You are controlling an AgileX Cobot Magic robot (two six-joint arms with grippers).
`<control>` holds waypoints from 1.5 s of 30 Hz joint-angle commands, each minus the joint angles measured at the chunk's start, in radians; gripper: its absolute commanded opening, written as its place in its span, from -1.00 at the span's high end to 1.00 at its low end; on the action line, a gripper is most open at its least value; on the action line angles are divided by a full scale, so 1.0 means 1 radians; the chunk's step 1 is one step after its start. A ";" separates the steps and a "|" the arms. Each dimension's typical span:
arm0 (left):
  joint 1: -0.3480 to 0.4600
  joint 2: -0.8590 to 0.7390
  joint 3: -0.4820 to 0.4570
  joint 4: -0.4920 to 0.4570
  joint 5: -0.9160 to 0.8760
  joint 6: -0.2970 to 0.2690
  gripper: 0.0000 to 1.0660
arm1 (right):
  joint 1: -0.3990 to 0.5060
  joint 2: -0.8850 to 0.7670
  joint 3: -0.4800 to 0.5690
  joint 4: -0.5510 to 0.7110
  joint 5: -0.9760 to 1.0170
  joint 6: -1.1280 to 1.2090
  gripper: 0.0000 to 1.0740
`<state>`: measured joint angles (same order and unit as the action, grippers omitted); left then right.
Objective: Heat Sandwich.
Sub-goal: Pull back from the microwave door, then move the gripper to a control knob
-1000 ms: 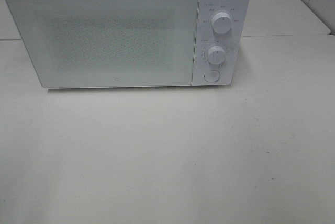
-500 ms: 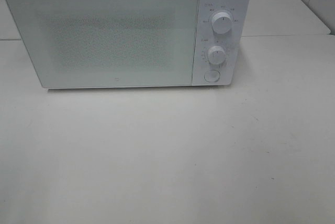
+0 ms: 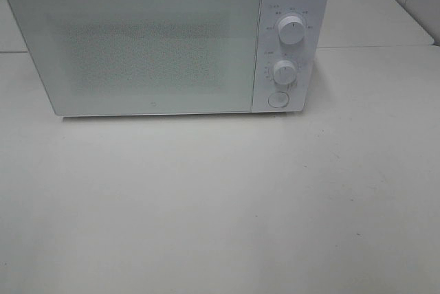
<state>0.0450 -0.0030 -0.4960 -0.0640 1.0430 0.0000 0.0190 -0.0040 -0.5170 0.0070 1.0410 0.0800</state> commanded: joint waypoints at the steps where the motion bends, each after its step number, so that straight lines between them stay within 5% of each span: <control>1: 0.001 -0.027 0.003 -0.005 -0.012 0.000 -0.85 | -0.005 -0.033 0.003 -0.007 -0.006 -0.003 -0.42; 23: 0.001 -0.026 0.003 -0.005 -0.012 0.000 -0.85 | -0.005 -0.023 0.003 -0.007 -0.006 0.002 -0.42; 45: 0.001 -0.026 0.003 -0.005 -0.012 0.000 -0.85 | -0.005 0.321 -0.029 -0.007 -0.377 -0.003 -0.58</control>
<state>0.0450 -0.0040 -0.4960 -0.0640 1.0430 0.0000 0.0190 0.2990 -0.5510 0.0000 0.7120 0.0800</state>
